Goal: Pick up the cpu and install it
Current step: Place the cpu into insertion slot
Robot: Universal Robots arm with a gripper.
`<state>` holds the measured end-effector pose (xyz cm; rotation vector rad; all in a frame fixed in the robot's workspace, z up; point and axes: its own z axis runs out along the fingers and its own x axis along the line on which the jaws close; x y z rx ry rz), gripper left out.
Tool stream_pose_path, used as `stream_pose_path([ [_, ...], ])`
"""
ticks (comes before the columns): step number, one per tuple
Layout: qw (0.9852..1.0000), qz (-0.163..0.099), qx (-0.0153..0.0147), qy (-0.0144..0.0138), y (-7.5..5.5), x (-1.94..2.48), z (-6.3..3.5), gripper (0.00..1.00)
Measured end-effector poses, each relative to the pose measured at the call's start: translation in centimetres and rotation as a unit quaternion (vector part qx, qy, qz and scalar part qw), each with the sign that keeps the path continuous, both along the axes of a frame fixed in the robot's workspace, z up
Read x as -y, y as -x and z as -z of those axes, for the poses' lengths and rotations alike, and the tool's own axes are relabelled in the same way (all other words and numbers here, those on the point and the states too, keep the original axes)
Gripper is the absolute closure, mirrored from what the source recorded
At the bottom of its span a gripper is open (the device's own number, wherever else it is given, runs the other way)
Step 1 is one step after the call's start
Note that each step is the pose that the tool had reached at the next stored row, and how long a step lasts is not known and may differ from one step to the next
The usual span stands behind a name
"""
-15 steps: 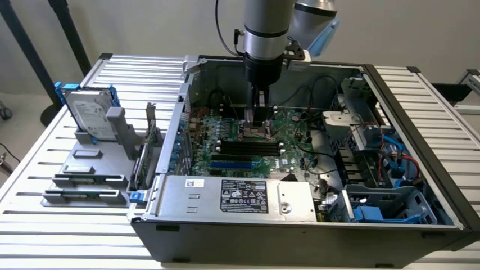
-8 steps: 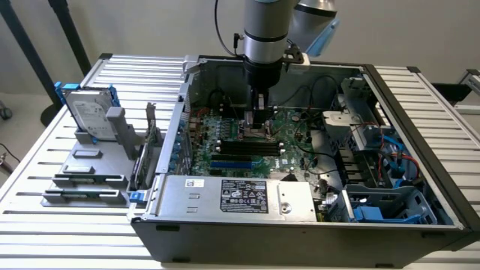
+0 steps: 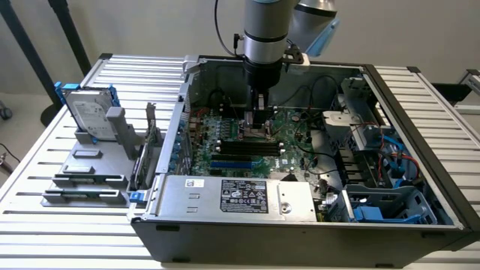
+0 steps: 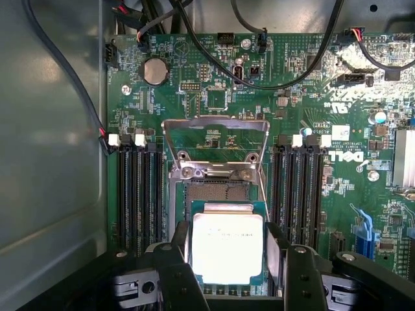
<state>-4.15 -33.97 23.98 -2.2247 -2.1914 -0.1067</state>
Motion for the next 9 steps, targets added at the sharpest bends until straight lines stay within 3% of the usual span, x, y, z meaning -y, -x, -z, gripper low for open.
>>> stream_pose_path([
  [6, 1.0, 0.0, 0.0013, 0.0003, 0.0, -0.07, 0.27, 0.45],
  [9, 1.0, 0.0, 0.0034, 0.0002, 0.03, -0.12, 0.49, 0.45],
])
